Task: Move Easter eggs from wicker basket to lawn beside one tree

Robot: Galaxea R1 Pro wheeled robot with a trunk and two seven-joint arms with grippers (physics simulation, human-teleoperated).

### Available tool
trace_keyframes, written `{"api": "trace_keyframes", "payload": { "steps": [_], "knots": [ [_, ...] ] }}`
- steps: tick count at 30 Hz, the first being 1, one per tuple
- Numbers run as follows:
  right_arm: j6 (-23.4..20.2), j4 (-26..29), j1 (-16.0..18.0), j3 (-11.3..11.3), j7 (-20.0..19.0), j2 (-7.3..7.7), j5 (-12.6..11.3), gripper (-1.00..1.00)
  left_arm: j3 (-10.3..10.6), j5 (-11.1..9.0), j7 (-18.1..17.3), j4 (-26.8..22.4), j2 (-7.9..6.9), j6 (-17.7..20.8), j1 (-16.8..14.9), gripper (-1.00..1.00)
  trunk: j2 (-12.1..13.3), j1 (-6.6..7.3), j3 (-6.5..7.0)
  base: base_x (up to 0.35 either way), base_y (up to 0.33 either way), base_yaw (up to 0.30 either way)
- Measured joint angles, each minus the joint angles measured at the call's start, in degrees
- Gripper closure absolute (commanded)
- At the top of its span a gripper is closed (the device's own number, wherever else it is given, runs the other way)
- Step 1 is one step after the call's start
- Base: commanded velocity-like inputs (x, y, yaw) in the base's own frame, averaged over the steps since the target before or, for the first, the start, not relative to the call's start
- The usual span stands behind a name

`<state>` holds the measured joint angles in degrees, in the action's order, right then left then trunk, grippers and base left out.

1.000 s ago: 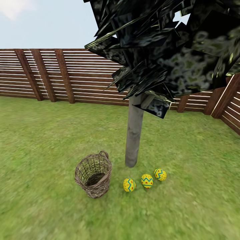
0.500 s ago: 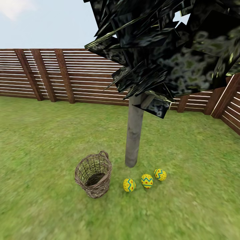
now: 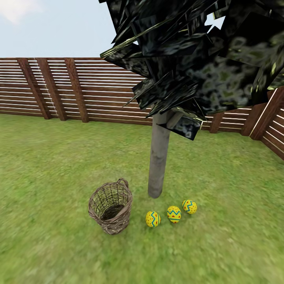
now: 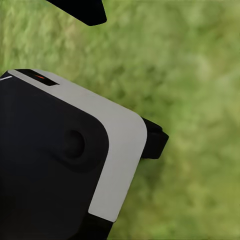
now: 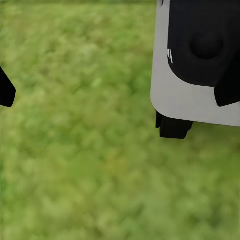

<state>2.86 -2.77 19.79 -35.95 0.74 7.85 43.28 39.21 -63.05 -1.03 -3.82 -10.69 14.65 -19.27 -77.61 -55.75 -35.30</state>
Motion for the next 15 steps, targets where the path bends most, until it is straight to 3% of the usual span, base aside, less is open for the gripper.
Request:
{"api": "trace_keyframes", "payload": {
  "steps": [15],
  "knots": [
    [0.0,0.0,0.0,0.0,0.0,0.0,0.0,-1.0,0.0,0.0,0.0,0.0,0.0,0.0,0.0,-1.0,0.0,0.0,0.0,0.0,0.0,0.0]
  ]
}}
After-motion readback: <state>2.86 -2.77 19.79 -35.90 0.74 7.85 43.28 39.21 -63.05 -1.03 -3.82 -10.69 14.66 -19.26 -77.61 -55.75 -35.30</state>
